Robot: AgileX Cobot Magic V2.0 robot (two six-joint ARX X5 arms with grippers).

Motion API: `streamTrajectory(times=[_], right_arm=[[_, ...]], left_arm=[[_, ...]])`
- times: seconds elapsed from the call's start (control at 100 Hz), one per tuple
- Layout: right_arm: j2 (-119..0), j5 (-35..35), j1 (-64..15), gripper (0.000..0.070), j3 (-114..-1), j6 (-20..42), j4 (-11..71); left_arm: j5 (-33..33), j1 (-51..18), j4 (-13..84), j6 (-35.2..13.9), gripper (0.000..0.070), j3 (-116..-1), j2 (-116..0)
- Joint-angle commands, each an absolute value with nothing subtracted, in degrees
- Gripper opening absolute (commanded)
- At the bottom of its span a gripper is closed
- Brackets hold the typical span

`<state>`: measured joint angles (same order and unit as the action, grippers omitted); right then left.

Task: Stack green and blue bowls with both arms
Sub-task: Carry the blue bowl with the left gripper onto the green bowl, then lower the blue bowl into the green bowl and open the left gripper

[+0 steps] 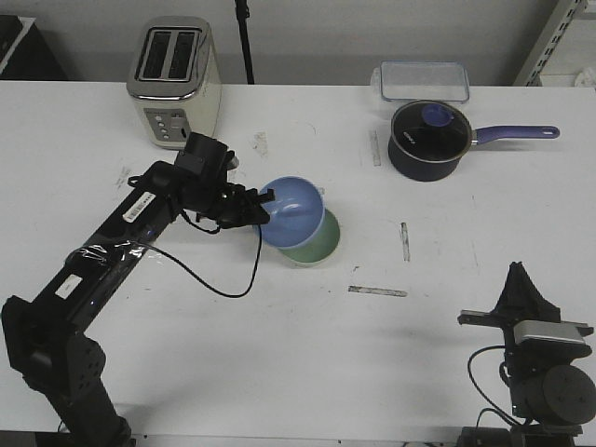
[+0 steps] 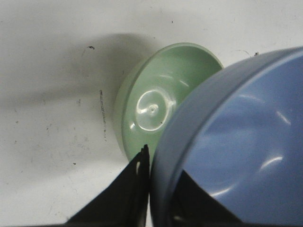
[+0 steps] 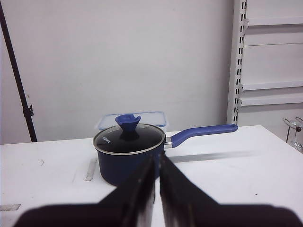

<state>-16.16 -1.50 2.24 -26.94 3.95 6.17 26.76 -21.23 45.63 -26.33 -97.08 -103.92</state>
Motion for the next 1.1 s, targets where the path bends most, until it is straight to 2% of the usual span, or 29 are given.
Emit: streamTrajectory(times=[0.0, 0.33, 0.51, 0.9, 1.01, 1.09], right_arm=[[-16.08, -1.52, 2.17, 0.0007, -27.07, 4.69, 5.61], [-16.08, -1.50, 2.17, 0.0007, -27.07, 4.69, 5.58], [-16.08, -1.52, 2.17, 0.0007, -27.07, 4.69, 5.61], [-16.08, -1.52, 2.17, 0.0006, -27.07, 4.69, 5.61], [-16.08, -1.52, 2.17, 0.0006, -27.07, 4.69, 5.61], [-16.08, -1.52, 2.17, 0.0007, -27.07, 4.69, 5.61]], left_arm=[[26.46, -22.09, 44.75, -26.92, 0.0003, -98.45, -105.71], [24.71, -25.21, 43.09, -28.18, 0.0003, -98.45, -107.98], [20.56, -25.76, 42.70, -28.27, 0.0003, -98.45, -108.29], [20.67, -27.53, 39.68, -29.67, 0.0005, -98.45, -110.21], [20.71, -27.73, 39.72, -29.67, 0.0020, -98.45, -110.72], [20.71, -27.75, 39.72, -29.67, 0.0070, -98.45, -110.85]])
